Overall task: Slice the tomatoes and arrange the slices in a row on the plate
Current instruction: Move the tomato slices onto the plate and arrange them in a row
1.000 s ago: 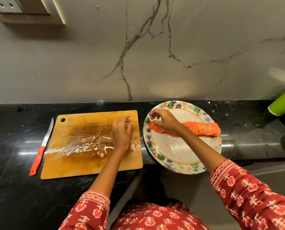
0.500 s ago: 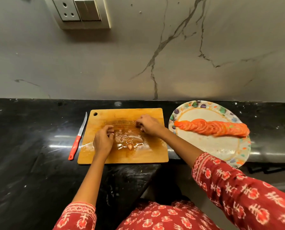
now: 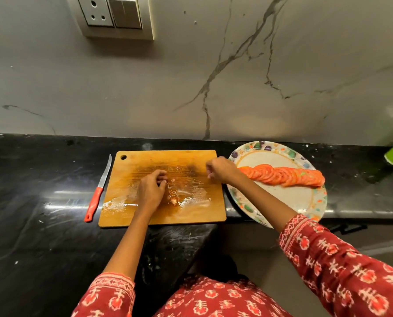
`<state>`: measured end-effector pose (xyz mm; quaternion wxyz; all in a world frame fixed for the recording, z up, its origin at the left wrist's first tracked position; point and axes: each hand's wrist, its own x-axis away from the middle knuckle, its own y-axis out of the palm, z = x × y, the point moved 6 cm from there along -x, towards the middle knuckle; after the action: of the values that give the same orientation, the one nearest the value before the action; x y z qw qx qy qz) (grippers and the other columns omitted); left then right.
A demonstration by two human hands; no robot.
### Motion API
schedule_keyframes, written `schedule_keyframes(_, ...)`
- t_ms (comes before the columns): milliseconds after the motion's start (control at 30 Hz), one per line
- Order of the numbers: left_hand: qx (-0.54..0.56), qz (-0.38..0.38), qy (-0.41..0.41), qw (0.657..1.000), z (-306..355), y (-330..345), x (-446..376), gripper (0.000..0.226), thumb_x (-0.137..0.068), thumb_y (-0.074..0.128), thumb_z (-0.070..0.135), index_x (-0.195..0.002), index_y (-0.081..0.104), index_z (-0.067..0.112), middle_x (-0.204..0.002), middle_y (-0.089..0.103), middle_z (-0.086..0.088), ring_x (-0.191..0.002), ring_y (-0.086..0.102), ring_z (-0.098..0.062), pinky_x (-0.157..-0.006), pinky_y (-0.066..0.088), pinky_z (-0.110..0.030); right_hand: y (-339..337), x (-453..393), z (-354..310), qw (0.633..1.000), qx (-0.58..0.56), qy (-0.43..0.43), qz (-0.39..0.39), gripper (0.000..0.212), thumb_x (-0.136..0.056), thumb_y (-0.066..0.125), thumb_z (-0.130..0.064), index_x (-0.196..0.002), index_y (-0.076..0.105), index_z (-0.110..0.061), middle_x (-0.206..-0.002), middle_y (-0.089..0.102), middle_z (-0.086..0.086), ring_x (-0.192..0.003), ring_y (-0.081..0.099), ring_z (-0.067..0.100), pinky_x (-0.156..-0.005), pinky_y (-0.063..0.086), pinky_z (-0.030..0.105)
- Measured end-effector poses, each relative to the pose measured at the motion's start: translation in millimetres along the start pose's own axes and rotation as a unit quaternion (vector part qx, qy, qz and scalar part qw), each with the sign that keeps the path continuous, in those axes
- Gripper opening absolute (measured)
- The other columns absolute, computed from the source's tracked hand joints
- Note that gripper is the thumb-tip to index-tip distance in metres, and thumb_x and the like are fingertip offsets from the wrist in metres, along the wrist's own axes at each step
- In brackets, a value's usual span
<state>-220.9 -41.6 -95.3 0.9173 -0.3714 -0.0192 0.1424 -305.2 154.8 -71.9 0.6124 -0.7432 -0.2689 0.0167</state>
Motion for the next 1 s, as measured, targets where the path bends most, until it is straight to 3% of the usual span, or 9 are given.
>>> schedule_keyframes(133,0.015,-0.023,0.032,0.999,28,23,-3,0.028,-0.085,0.062,0.006,-0.112,0.062,0.01,-0.102,0.068,-0.004,-0.094,0.063,-0.016,-0.079,0.052,-0.026,-28,15,62,0.994,-0.061,0.077,0.056,0.005,-0.085,0.063,-0.013,-0.089,0.065,-0.011,-0.094,0.068,0.01,-0.087,0.062,0.023,-0.069,0.043,0.03)
schedule_keyframes(233,0.028,-0.038,0.05,0.998,43,39,-5,0.028,-0.085,0.061,0.005,-0.112,0.062,0.01,-0.102,0.067,-0.005,-0.096,0.063,-0.017,-0.083,0.054,-0.032,-37,21,90,0.987,-0.098,0.099,0.075,0.008,-0.083,0.063,-0.007,-0.088,0.069,-0.007,-0.095,0.068,0.013,-0.087,0.061,0.024,-0.069,0.042,0.028)
schedule_keyframes(433,0.02,-0.067,0.075,0.995,68,63,-10,0.028,-0.085,0.06,0.007,-0.113,0.06,0.01,-0.104,0.066,-0.005,-0.097,0.061,-0.015,-0.085,0.053,-0.03,-26,16,92,0.979,-0.162,0.114,0.053,0.003,-0.08,0.068,-0.011,-0.083,0.067,-0.011,-0.097,0.068,0.011,-0.09,0.062,0.02,-0.082,0.052,0.037)
schedule_keyframes(533,0.012,-0.091,0.086,0.992,85,79,-14,0.03,-0.086,0.06,0.007,-0.115,0.059,0.01,-0.105,0.065,-0.006,-0.098,0.06,-0.016,-0.087,0.053,-0.034,-24,12,93,0.98,-0.142,0.128,0.052,0.009,-0.083,0.065,-0.013,-0.089,0.069,-0.007,-0.095,0.068,0.011,-0.091,0.063,0.022,-0.074,0.049,0.034)
schedule_keyframes(633,0.003,-0.109,0.09,0.99,98,92,-18,0.03,-0.086,0.059,0.009,-0.116,0.059,0.014,-0.105,0.065,-0.004,-0.098,0.06,-0.015,-0.085,0.053,-0.035,-25,9,94,0.985,-0.123,0.108,0.054,0.016,-0.086,0.06,-0.013,-0.094,0.072,-0.005,-0.094,0.069,0.012,-0.088,0.063,0.023,-0.07,0.047,0.032)
schedule_keyframes(833,-0.02,-0.137,0.115,0.984,124,120,-19,0.031,-0.086,0.06,0.01,-0.116,0.059,0.019,-0.103,0.067,-0.001,-0.099,0.059,-0.015,-0.082,0.054,-0.038,-33,11,108,0.983,-0.162,0.063,0.062,0.021,-0.084,0.058,-0.004,-0.103,0.068,-0.008,-0.103,0.069,0.01,-0.095,0.064,0.024,-0.082,0.054,0.037)
schedule_keyframes(1000,-0.072,-0.153,0.134,0.976,139,145,-19,0.042,-0.086,0.059,0.011,-0.125,0.051,0.024,-0.105,0.063,-0.006,-0.102,0.054,-0.022,-0.078,0.047,-0.032,-21,23,106,0.997,-0.081,-0.006,0.0,0.047,-0.085,0.065,-0.023,-0.128,0.047,-0.017,-0.121,0.063,0.002,-0.117,0.049,0.021,-0.098,0.039,0.04)
